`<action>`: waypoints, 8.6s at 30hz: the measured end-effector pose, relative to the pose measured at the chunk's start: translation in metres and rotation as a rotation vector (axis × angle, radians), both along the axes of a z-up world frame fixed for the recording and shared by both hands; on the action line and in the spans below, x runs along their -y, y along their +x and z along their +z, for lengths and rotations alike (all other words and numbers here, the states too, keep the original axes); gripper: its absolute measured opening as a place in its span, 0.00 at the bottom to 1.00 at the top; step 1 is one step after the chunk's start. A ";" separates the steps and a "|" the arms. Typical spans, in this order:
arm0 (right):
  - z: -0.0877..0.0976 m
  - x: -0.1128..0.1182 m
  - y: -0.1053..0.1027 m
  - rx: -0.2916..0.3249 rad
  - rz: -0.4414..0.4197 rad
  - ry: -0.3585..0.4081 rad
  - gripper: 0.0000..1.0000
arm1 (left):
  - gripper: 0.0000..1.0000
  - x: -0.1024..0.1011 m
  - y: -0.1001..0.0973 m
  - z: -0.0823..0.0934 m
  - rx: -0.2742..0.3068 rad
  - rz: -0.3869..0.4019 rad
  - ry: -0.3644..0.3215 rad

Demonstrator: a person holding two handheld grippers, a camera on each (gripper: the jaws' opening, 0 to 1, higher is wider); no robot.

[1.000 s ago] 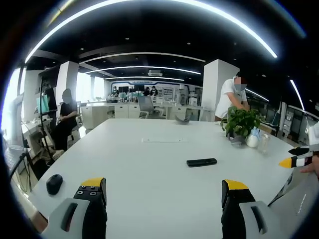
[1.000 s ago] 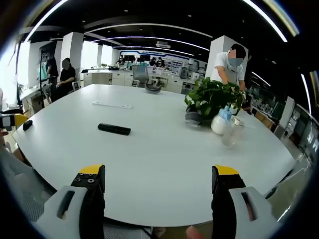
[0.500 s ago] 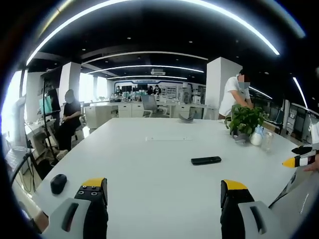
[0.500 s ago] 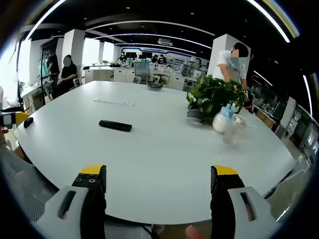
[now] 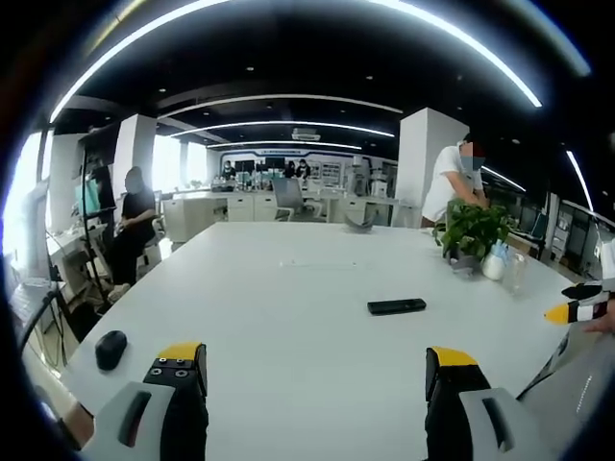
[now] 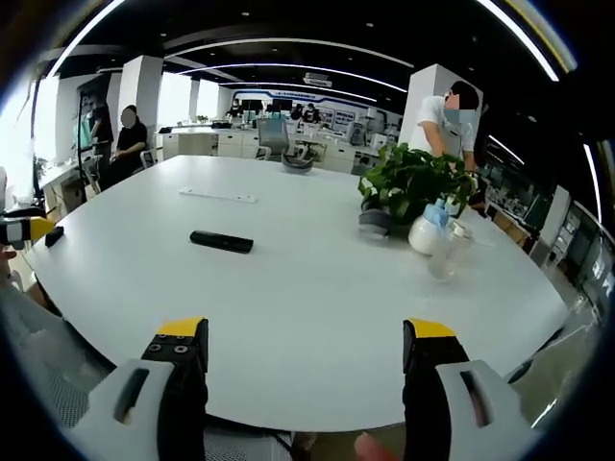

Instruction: Press the specified remote control buttons in sequence, fully releasing each button before pressing the next.

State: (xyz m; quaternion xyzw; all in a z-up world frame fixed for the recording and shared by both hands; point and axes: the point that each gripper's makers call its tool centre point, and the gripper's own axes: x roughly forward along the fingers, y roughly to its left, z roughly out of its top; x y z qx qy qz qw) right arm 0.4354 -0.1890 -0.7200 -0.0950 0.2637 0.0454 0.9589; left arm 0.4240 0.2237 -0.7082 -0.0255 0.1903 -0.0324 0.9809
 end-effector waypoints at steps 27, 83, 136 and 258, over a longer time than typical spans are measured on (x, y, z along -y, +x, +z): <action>0.001 0.006 -0.001 0.002 -0.021 0.008 0.77 | 0.90 0.028 0.033 0.023 -0.032 -0.138 0.023; -0.010 0.006 -0.002 -0.060 -0.026 0.050 0.57 | 0.64 0.196 0.229 -0.037 -0.338 -1.058 0.489; -0.019 0.012 -0.002 -0.114 -0.042 -0.013 0.51 | 0.42 0.186 0.252 -0.162 -0.715 -1.301 0.751; -0.013 0.013 -0.005 -0.084 -0.045 -0.025 0.45 | 0.24 0.183 0.171 -0.172 -0.703 -1.349 0.974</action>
